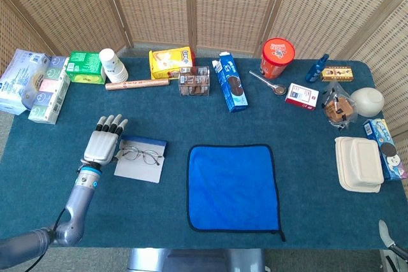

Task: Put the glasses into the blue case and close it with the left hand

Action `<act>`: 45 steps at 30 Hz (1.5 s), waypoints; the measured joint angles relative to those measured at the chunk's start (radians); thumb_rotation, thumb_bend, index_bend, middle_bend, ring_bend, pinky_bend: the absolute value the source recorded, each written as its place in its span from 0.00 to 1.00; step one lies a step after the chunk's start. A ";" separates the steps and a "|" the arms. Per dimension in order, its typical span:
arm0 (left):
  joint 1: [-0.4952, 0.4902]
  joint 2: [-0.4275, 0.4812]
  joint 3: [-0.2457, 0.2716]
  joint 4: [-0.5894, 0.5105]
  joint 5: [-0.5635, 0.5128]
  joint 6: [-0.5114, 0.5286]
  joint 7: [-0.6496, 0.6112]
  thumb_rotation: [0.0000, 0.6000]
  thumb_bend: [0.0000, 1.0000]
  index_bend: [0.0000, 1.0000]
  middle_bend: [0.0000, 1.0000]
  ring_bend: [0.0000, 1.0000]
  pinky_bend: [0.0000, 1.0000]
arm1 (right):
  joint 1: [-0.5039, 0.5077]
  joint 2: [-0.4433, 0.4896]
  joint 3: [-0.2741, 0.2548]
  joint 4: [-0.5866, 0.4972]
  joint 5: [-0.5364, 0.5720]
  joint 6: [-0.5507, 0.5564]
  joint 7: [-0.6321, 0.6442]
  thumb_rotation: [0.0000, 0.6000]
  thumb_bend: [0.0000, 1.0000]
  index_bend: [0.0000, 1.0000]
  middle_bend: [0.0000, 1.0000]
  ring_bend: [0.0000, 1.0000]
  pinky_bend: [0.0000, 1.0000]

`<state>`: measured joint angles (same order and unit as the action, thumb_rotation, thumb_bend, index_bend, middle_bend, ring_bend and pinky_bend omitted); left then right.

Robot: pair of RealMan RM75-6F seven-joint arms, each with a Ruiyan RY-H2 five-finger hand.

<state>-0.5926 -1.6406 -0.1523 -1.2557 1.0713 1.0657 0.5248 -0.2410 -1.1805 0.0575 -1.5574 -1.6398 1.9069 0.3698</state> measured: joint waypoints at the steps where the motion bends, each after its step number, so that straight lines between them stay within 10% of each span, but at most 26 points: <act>1: -0.003 -0.001 -0.002 0.000 0.000 0.000 0.004 0.89 0.28 0.00 0.00 0.00 0.00 | -0.001 0.000 0.000 0.000 0.000 0.002 0.000 0.67 0.33 0.04 0.13 0.00 0.11; 18: 0.016 0.095 0.027 -0.190 0.009 -0.014 -0.016 0.88 0.28 0.00 0.00 0.00 0.00 | -0.004 -0.003 -0.002 0.014 -0.004 0.010 0.026 0.67 0.33 0.04 0.13 0.00 0.11; 45: -0.100 -0.035 -0.039 -0.037 -0.078 -0.092 0.003 0.89 0.28 0.00 0.00 0.00 0.00 | -0.022 -0.009 -0.001 0.035 0.017 0.018 0.046 0.67 0.33 0.04 0.13 0.00 0.12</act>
<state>-0.6925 -1.6753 -0.1917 -1.2926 0.9935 0.9735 0.5274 -0.2625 -1.1896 0.0561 -1.5224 -1.6229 1.9247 0.4156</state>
